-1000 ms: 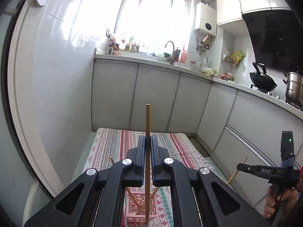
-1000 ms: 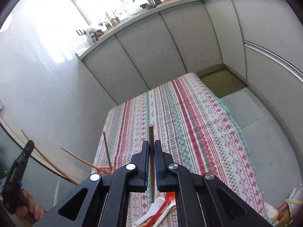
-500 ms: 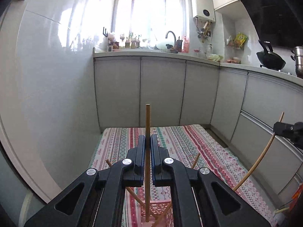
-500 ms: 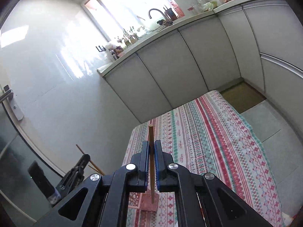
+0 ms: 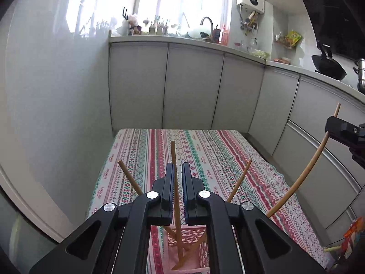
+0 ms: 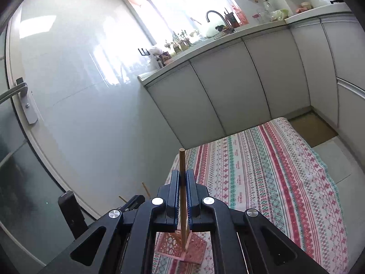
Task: Organize utensils
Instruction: 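Lower both chopsticks into the pink basket and open both tools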
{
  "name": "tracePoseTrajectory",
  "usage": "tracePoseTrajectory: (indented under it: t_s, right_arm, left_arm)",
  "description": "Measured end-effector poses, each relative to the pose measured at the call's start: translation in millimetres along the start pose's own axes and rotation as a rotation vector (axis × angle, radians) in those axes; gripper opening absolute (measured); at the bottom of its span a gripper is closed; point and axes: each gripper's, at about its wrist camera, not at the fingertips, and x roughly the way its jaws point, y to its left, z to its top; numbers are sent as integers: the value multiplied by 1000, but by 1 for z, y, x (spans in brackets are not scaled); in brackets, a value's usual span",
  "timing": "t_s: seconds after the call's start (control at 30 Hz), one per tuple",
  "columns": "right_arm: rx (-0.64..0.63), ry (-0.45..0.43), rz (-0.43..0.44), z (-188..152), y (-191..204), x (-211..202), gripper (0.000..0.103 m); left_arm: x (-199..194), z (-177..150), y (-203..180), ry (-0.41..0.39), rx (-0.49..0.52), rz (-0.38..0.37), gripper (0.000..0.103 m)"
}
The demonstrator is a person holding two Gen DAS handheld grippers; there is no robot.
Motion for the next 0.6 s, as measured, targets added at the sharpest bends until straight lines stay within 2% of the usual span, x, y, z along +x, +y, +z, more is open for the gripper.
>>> tracePoseTrajectory:
  t_s: [0.03, 0.1, 0.17, 0.27, 0.4, 0.6]
  right_arm:
    - [-9, -5, 0, 0, 2, 1, 6]
    - [-19, -14, 9, -1, 5, 2, 6]
    - [-13, -11, 18, -1, 6, 4, 5]
    - [-10, -15, 20, -1, 7, 5, 6]
    - [-20, -2, 13, -5, 9, 12, 6]
    - [-106, 57, -33, -25, 23, 37, 6]
  left_arm:
    - [-3, 1, 0, 10, -5, 4, 11]
    - [-9, 2, 3, 29, -17, 14, 25]
    - [-17, 2, 6, 47, -30, 31, 31]
    - [-29, 1, 14, 69, -59, 48, 35]
    - [-38, -2, 28, 116, -114, 78, 52]
    - [-37, -12, 43, 195, -139, 111, 61]
